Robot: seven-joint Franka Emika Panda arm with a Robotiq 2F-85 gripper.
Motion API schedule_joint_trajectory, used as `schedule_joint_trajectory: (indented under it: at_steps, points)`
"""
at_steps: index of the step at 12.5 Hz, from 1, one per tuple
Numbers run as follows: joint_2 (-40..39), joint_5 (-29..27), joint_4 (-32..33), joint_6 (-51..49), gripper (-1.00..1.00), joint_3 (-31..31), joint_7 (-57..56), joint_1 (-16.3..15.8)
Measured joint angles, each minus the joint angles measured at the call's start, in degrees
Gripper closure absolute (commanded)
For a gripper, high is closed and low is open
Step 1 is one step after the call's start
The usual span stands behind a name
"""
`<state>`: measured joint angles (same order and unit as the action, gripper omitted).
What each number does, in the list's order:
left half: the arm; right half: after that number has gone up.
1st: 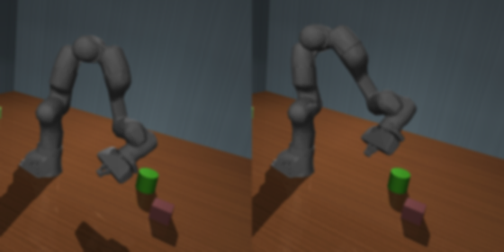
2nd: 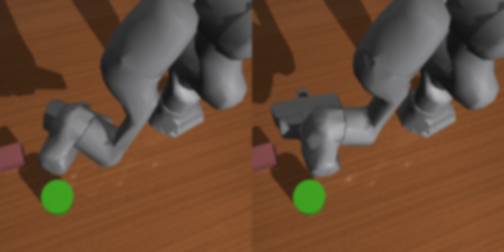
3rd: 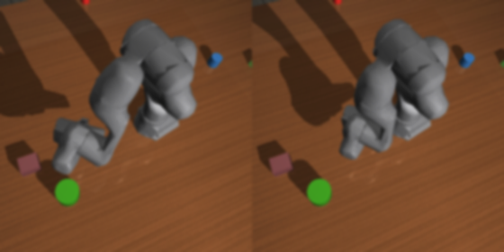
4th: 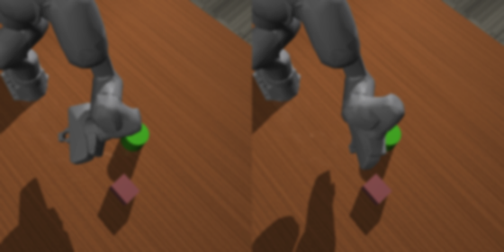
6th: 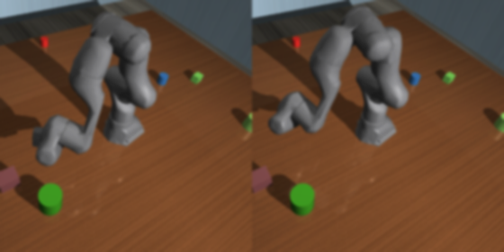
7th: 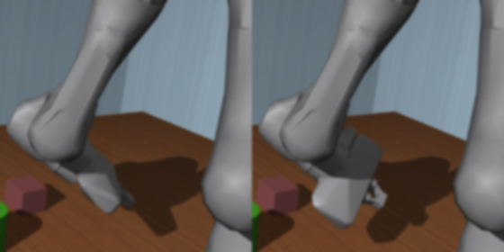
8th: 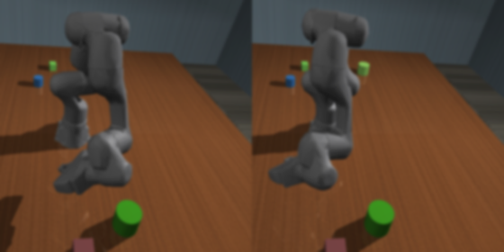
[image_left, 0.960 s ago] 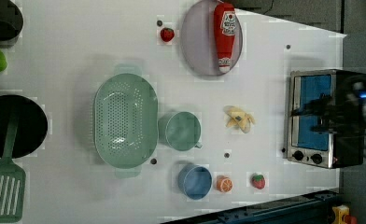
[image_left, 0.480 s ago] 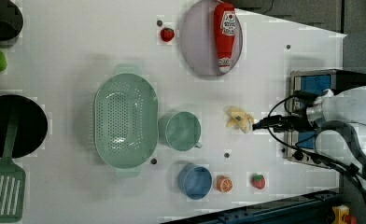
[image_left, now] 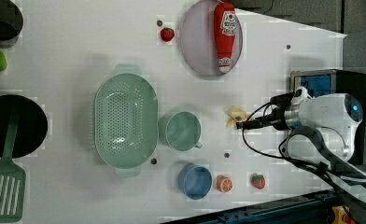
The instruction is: Pick Banana and place it in mug.
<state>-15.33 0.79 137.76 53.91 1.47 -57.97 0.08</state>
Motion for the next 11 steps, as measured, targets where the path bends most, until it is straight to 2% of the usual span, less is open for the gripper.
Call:
schedule_joint_trajectory:
  at_steps: [5, 6, 11]
  points:
    - [-7.4, 0.9, 1.3, 9.1, -1.00, 1.0, -3.9, 0.9]
    - [-8.4, 0.8, 1.2, 10.1, -0.93, 1.6, -3.9, 1.1]
    - [-7.4, -0.8, 1.1, 12.1, 0.25, 1.6, -4.0, 2.0]
